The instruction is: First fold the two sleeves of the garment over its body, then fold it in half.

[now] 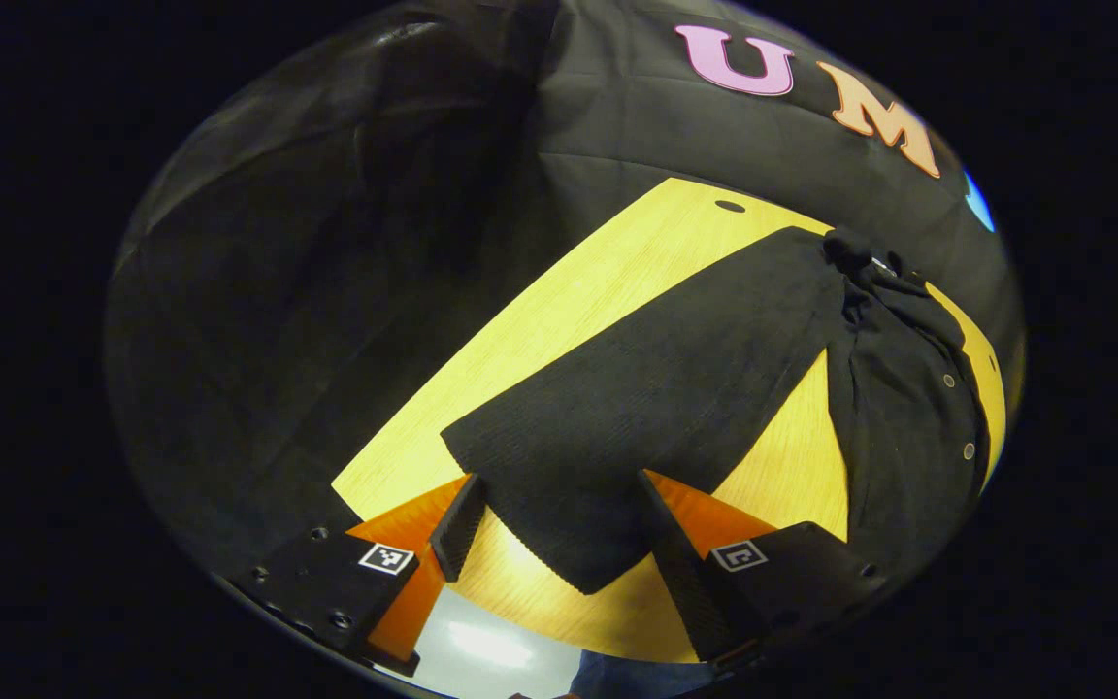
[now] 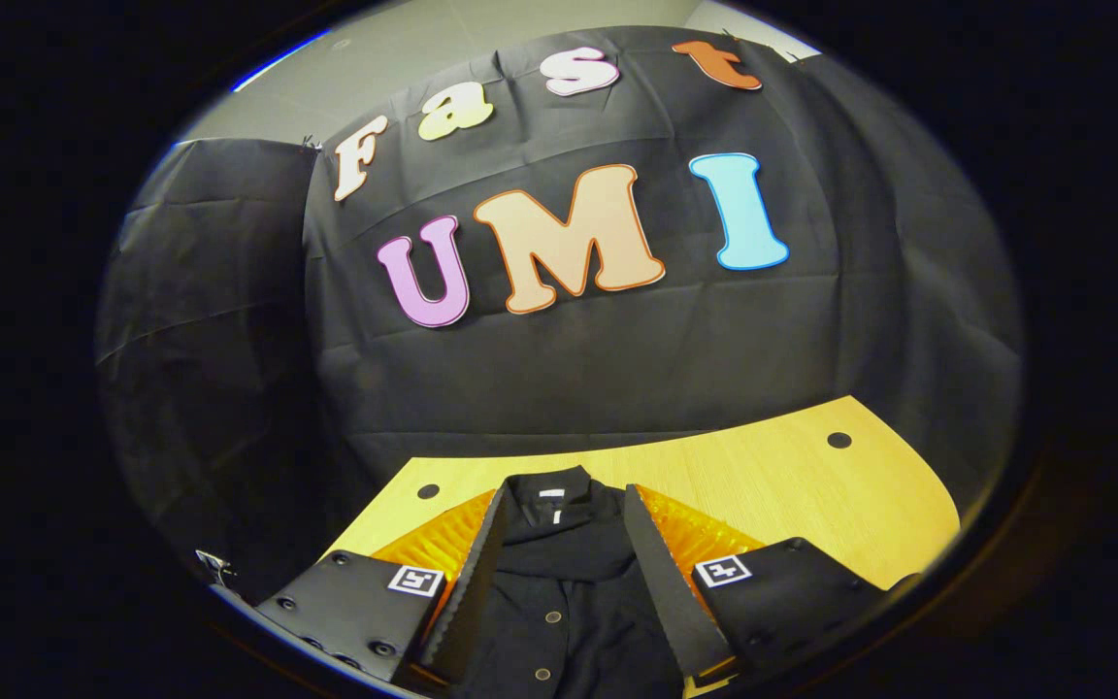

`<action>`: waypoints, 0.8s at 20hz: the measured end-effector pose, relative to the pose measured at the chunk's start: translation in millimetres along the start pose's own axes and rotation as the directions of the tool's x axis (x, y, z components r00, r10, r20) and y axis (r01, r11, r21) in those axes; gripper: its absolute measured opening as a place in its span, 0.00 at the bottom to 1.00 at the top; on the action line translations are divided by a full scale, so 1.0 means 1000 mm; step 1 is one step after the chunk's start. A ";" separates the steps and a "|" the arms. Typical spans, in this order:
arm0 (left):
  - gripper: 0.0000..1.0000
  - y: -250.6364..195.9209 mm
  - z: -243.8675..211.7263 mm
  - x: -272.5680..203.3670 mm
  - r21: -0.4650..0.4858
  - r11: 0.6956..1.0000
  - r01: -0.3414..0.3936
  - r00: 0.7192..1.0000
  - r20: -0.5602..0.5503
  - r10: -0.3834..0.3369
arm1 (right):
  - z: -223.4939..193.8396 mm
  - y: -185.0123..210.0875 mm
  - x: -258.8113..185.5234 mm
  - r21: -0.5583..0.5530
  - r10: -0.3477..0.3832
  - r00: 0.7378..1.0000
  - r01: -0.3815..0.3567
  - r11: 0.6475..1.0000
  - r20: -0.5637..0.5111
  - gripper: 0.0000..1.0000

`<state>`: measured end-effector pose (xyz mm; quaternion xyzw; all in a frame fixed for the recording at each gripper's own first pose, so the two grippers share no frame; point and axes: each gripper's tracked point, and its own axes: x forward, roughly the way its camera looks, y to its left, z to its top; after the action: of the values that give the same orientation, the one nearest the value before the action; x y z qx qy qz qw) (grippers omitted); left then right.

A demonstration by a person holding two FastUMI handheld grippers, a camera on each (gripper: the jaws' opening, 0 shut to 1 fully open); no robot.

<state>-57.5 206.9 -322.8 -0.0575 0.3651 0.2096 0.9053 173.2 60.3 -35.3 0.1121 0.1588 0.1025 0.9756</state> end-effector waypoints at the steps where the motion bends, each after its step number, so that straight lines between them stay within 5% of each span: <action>1: 0.94 0.000 0.000 -0.001 -0.014 1.000 0.002 1.000 0.006 -0.002 | -0.004 -0.002 -0.003 -0.001 -0.001 1.000 0.001 1.000 -0.010 0.79; 7: 0.94 -0.005 -0.002 0.001 -0.009 1.000 0.024 0.999 0.027 -0.024 | -0.023 -0.010 -0.018 -0.003 -0.012 0.999 0.012 1.000 -0.046 0.79; 10: 0.83 -0.013 -0.001 0.000 0.047 0.997 0.068 0.995 0.070 -0.071 | -0.034 -0.010 -0.022 0.028 -0.009 0.998 0.010 1.000 -0.068 0.79; 14: 0.51 -0.033 -0.002 0.000 0.093 0.989 0.117 0.991 0.058 -0.122 | -0.044 -0.010 -0.025 0.031 -0.004 0.996 0.007 0.999 -0.091 0.79; 16: 0.22 -0.037 -0.003 0.001 0.127 0.985 0.119 0.990 0.060 -0.127 | -0.048 -0.009 -0.024 0.027 -0.001 0.995 0.004 1.000 -0.096 0.79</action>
<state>-43.7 172.4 -327.5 -0.0170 0.3424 0.1323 0.9301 136.4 55.1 -74.5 0.1202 0.2070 0.1043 0.9653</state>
